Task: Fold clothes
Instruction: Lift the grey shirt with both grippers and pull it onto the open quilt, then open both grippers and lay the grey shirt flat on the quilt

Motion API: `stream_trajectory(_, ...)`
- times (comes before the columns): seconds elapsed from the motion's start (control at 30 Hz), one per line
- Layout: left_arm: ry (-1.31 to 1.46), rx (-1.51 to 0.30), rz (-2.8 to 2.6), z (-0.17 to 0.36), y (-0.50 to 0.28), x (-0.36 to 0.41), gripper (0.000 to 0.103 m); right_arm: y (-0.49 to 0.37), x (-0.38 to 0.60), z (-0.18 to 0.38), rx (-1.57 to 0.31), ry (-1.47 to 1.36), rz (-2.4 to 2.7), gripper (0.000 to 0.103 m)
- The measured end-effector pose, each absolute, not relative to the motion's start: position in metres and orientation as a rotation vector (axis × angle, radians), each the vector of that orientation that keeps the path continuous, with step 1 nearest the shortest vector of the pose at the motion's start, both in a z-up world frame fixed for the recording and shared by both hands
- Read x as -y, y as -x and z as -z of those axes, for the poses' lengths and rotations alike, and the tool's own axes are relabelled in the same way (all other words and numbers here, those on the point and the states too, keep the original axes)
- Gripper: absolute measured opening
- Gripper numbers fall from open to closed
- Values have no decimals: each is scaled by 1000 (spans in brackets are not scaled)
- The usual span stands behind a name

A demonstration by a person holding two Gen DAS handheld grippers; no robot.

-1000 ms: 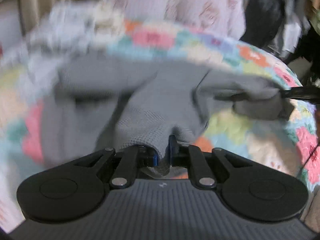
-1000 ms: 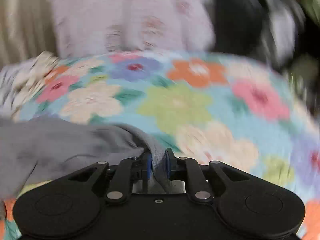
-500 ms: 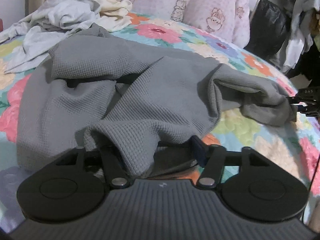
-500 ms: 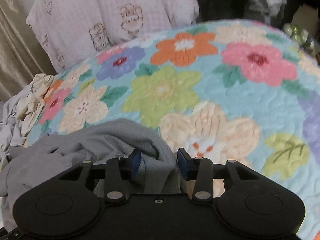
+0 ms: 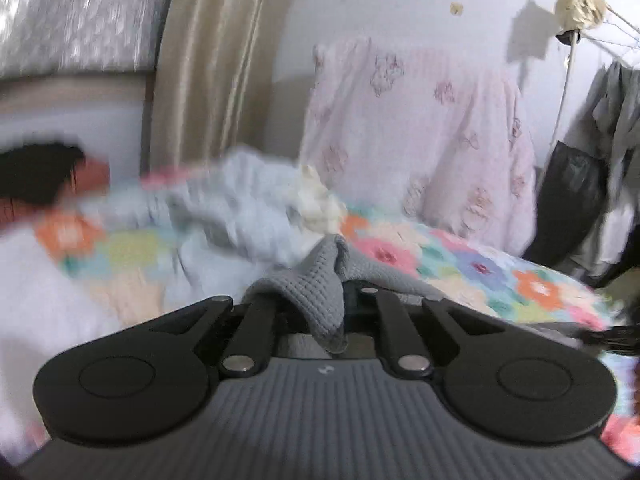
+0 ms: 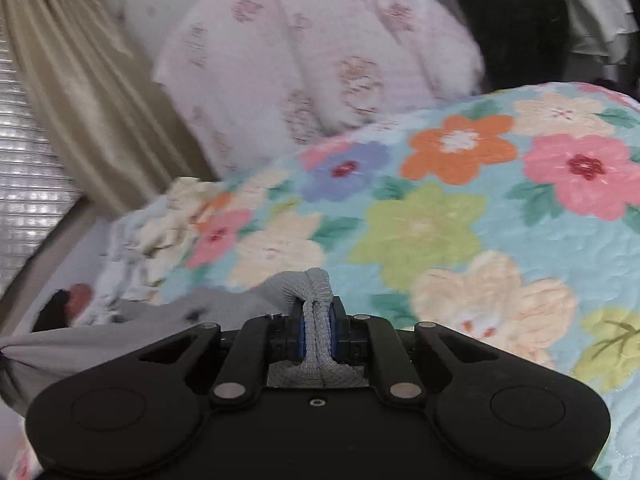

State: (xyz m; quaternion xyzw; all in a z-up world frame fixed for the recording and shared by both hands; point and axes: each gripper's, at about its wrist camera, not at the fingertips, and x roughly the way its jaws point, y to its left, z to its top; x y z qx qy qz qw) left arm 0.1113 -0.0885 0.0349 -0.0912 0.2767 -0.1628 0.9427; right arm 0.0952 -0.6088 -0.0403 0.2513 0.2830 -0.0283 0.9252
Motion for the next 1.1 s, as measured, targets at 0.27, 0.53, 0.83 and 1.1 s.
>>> stream_trajectory(0.27,160,-948,514,68,-104,134,9,-116,607,58,-697,-371,454,9)
stream_trajectory(0.53,193,-786,488,29,-105,87,50,-91,610,17,-496,-210,747,8)
stream_trajectory(0.83,103,-830,318,39,-172,61,59,-85,653,43,-695,-286,814,62)
stream_trajectory(1.1,345,-1002,187,99,-221,31,63,-92,609,32,-592,-315,462,62)
